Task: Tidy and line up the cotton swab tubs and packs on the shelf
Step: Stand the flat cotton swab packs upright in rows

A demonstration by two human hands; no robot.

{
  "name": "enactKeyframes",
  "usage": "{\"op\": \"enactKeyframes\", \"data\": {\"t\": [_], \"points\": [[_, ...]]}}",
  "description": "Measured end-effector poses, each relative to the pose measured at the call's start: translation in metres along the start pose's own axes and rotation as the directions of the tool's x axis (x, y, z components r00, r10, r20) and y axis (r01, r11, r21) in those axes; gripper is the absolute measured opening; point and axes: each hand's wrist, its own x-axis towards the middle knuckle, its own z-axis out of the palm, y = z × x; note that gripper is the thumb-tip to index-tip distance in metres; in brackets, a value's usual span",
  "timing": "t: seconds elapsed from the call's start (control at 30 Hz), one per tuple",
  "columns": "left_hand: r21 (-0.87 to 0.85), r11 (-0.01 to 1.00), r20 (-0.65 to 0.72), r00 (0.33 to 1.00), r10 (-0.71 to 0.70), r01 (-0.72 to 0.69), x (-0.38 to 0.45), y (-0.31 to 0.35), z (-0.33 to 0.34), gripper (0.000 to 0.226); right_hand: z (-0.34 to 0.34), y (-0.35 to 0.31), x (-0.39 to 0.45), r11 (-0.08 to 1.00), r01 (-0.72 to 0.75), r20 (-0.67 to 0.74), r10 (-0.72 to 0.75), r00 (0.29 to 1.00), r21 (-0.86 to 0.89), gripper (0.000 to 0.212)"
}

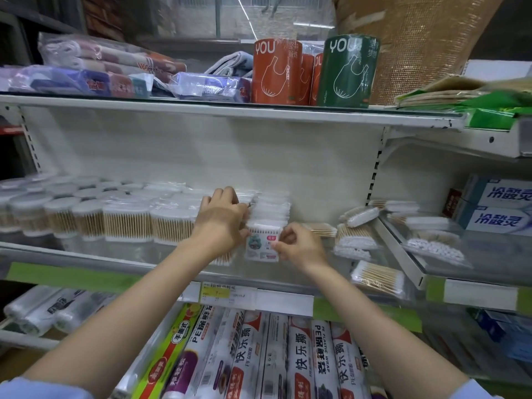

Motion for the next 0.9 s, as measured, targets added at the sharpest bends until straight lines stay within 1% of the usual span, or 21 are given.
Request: {"op": "enactKeyframes", "data": {"t": [0.03,0.1,0.23,0.27,0.33,0.43,0.5,0.57,0.67,0.77,0.83,0.9], "points": [[0.041,0.999,0.025,1.000,-0.008,0.007,0.001,0.001,0.002,0.040,0.001,-0.001,-0.002,0.996,0.009,0.005,-0.009,1.000,-0.088,0.015],[0.065,0.997,0.042,0.999,-0.030,0.027,0.001,0.002,0.005,0.043,0.001,-0.002,-0.004,0.986,0.013,0.011,-0.011,1.000,-0.168,0.018],[0.038,0.999,0.024,1.000,-0.002,0.001,-0.001,0.005,0.007,0.052,-0.003,-0.004,-0.006,0.983,-0.033,0.023,0.038,0.999,-0.182,0.031],[0.012,1.000,0.012,1.000,0.011,-0.011,-0.002,0.008,0.007,0.053,-0.007,-0.005,-0.007,0.981,-0.046,0.015,0.049,0.999,-0.189,0.033],[-0.056,0.997,-0.032,0.999,0.044,-0.046,-0.003,0.017,0.006,0.051,-0.018,-0.005,-0.007,0.981,-0.051,-0.018,0.048,0.999,-0.190,0.027],[-0.213,0.968,-0.146,0.984,0.106,-0.136,-0.006,0.037,0.011,0.035,-0.041,-0.005,-0.007,0.989,-0.040,-0.084,0.028,0.996,-0.145,0.018],[-0.351,0.919,-0.166,0.977,0.130,-0.182,-0.008,0.055,0.016,0.026,-0.058,-0.006,-0.008,0.993,-0.037,-0.139,0.021,0.990,-0.114,0.017],[-0.460,0.859,-0.108,0.974,0.199,-0.226,-0.011,0.079,0.022,0.023,-0.074,-0.007,-0.010,0.995,-0.031,-0.187,0.014,0.982,-0.091,0.016],[-0.533,0.801,-0.007,0.948,0.318,-0.273,-0.013,0.112,0.032,0.020,-0.098,-0.009,-0.019,0.996,-0.003,-0.234,-0.017,0.972,-0.088,0.016],[-0.583,0.761,0.111,0.900,0.422,-0.285,-0.010,0.136,0.041,0.032,-0.115,-0.009,-0.033,0.994,-0.002,-0.258,-0.025,0.966,-0.106,0.018],[-0.587,0.754,0.180,0.861,0.476,-0.294,-0.008,0.147,0.044,0.040,-0.122,-0.009,-0.041,0.996,-0.009,-0.264,-0.015,0.964,-0.090,0.019],[-0.601,0.740,0.192,0.845,0.500,-0.302,-0.007,0.153,0.045,0.039,-0.126,-0.008,-0.047,0.997,-0.010,-0.271,-0.012,0.963,-0.081,0.018]]}}
